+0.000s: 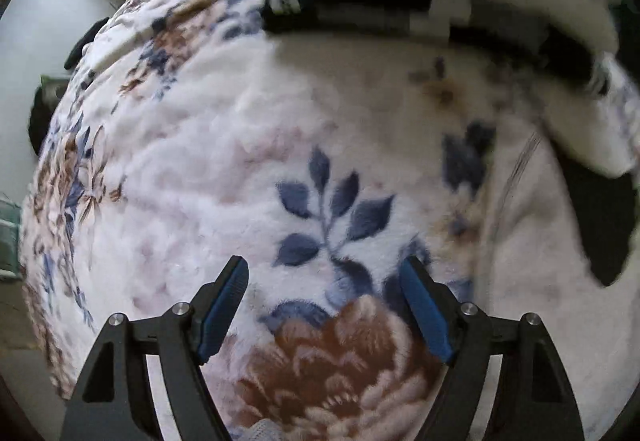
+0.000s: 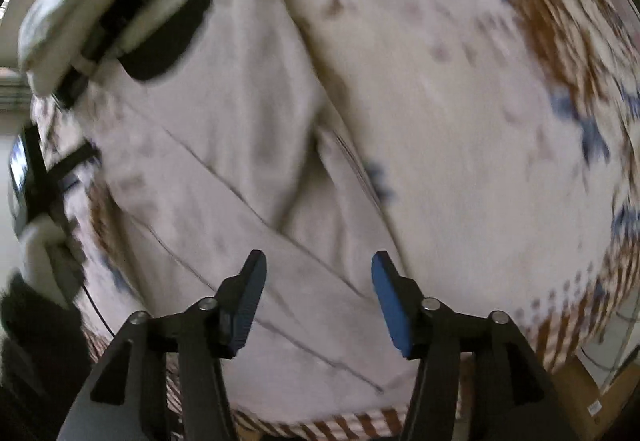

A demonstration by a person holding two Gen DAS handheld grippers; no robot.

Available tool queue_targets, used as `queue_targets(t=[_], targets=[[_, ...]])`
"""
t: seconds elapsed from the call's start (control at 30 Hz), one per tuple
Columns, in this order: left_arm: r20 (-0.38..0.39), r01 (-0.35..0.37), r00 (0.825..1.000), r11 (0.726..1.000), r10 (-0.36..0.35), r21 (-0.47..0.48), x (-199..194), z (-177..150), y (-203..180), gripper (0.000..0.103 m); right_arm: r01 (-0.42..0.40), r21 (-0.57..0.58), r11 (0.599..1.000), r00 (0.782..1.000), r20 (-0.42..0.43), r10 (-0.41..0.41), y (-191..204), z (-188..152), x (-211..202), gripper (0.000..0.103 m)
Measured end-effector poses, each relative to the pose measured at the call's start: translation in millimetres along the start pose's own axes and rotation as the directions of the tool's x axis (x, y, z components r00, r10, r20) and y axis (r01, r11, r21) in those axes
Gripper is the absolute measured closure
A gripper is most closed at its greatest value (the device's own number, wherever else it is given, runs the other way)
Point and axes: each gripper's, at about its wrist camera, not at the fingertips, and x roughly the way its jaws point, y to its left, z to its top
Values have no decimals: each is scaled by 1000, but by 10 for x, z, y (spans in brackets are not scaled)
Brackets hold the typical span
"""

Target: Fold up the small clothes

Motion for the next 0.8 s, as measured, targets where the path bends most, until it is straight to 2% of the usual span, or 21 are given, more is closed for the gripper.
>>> queue_targets(t=[0.1, 0.17, 0.3, 0.43, 0.47, 0.6, 0.7, 0.77, 0.8], targets=[[60, 91, 994, 995, -93, 40, -274, 99, -176, 26, -16, -7, 1000, 999, 29, 16, 149, 308, -43, 45], [77, 101, 991, 990, -109, 99, -309, 208, -401, 26, -17, 2, 1000, 998, 62, 16, 283, 676, -10, 45], [85, 15, 996, 980, -33, 198, -23, 466, -791, 26, 49, -12, 999, 986, 159, -46, 672, 1416, 153, 45], [72, -48, 997, 966, 30, 255, 258, 616, -788, 23, 126, -38, 991, 977, 180, -117, 936, 2008, 357, 46], [76, -65, 996, 964, 47, 259, 314, 647, -730, 23, 173, -55, 983, 970, 184, -161, 951, 2153, 412, 46], [68, -87, 995, 967, 73, 238, 398, 724, -501, 23, 302, -57, 952, 943, 163, -289, 804, 2431, 596, 50], [55, -57, 997, 975, 46, 213, 357, 729, -330, 23, 258, -26, 966, 960, 119, -253, 652, 2482, 631, 50], [71, -20, 997, 979, 6, 202, 208, 682, -241, 24, 217, -9, 976, 970, 114, -215, 614, 2447, 532, 50], [87, 24, 995, 981, -42, 193, 51, 627, -182, 24, 172, -2, 985, 979, 114, -171, 594, 2400, 438, 50]])
